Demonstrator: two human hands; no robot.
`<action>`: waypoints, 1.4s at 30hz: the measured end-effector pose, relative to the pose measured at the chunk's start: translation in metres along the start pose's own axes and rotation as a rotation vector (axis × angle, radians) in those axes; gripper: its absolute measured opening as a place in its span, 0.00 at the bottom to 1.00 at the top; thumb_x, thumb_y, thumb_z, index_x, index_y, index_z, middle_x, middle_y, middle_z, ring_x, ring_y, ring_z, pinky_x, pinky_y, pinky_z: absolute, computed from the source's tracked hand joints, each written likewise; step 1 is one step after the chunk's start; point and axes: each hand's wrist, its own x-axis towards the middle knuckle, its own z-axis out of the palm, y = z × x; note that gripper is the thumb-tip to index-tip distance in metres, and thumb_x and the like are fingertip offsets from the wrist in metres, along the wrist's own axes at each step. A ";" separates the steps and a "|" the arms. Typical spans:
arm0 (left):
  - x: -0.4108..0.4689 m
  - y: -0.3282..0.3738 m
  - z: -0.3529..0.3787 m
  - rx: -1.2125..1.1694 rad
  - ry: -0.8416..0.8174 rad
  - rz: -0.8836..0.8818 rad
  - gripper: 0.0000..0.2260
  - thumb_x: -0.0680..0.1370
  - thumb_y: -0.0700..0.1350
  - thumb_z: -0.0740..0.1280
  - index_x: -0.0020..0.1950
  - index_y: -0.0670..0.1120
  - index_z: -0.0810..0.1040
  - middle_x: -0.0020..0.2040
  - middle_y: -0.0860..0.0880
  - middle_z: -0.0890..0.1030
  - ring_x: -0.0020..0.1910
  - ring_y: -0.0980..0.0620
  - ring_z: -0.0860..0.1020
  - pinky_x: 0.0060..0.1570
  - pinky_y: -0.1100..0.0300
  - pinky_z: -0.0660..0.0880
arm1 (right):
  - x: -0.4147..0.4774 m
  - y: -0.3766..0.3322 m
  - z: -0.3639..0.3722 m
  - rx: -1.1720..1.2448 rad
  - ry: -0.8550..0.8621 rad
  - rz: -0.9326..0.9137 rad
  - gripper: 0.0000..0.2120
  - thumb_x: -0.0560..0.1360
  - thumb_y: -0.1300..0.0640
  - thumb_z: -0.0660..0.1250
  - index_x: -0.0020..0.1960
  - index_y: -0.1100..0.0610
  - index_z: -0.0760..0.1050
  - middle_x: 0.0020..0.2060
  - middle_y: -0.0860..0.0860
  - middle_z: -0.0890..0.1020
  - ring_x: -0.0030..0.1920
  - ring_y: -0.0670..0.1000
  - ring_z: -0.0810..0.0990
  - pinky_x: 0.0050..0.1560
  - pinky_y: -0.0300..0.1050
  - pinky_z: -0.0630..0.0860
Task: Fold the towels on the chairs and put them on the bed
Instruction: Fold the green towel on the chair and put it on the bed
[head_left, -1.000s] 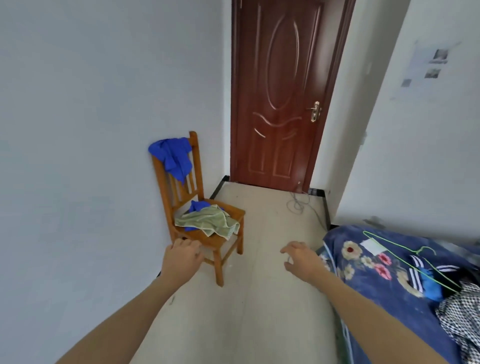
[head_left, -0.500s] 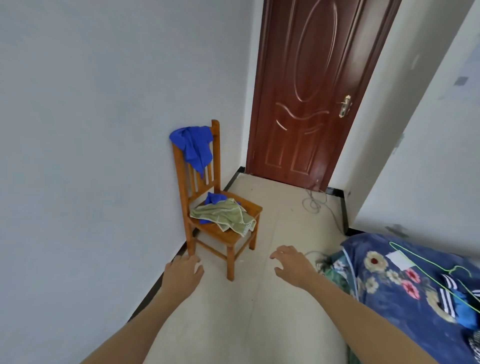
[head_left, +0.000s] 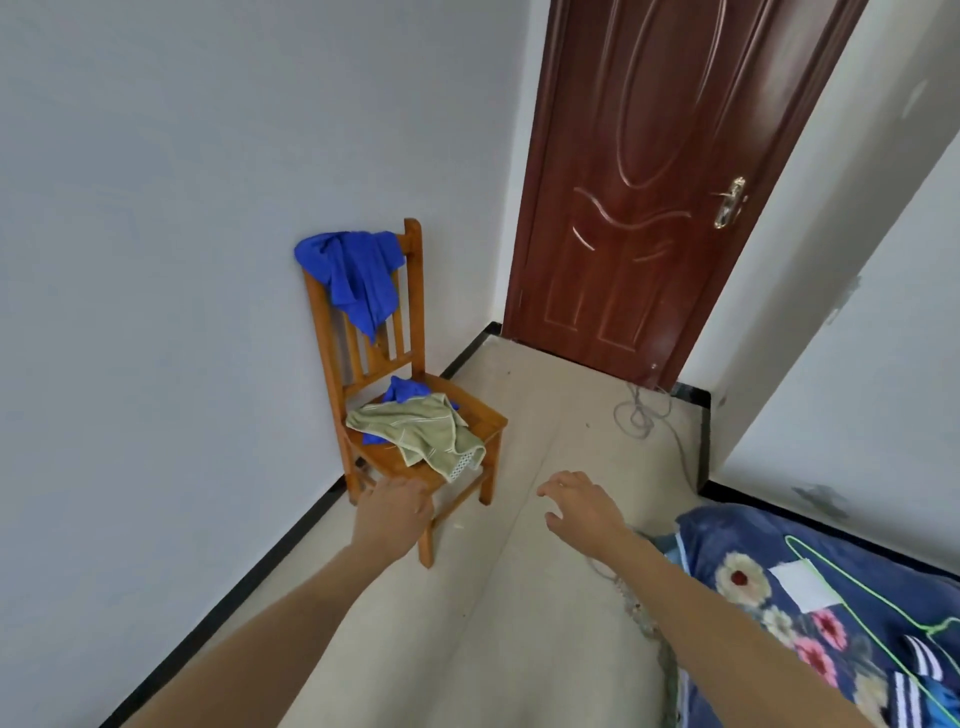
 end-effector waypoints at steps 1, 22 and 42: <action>0.010 0.008 0.005 0.009 0.001 -0.012 0.11 0.78 0.48 0.59 0.54 0.46 0.78 0.54 0.49 0.80 0.56 0.50 0.75 0.53 0.57 0.72 | 0.008 0.014 -0.004 -0.004 0.003 -0.012 0.20 0.78 0.56 0.57 0.70 0.54 0.65 0.70 0.51 0.65 0.70 0.52 0.62 0.64 0.45 0.63; 0.243 -0.032 0.089 -0.106 -0.078 -0.491 0.12 0.79 0.49 0.56 0.57 0.49 0.75 0.55 0.50 0.79 0.57 0.49 0.74 0.56 0.56 0.70 | 0.323 0.110 -0.040 0.075 -0.134 -0.158 0.19 0.77 0.56 0.59 0.68 0.54 0.68 0.67 0.51 0.69 0.68 0.51 0.64 0.66 0.44 0.65; 0.399 0.072 0.168 -0.256 0.149 -1.122 0.12 0.79 0.48 0.58 0.58 0.47 0.77 0.55 0.45 0.80 0.56 0.45 0.75 0.48 0.58 0.69 | 0.573 0.223 -0.065 -0.055 -0.289 -0.676 0.18 0.78 0.55 0.61 0.68 0.53 0.68 0.66 0.50 0.71 0.66 0.49 0.68 0.65 0.42 0.67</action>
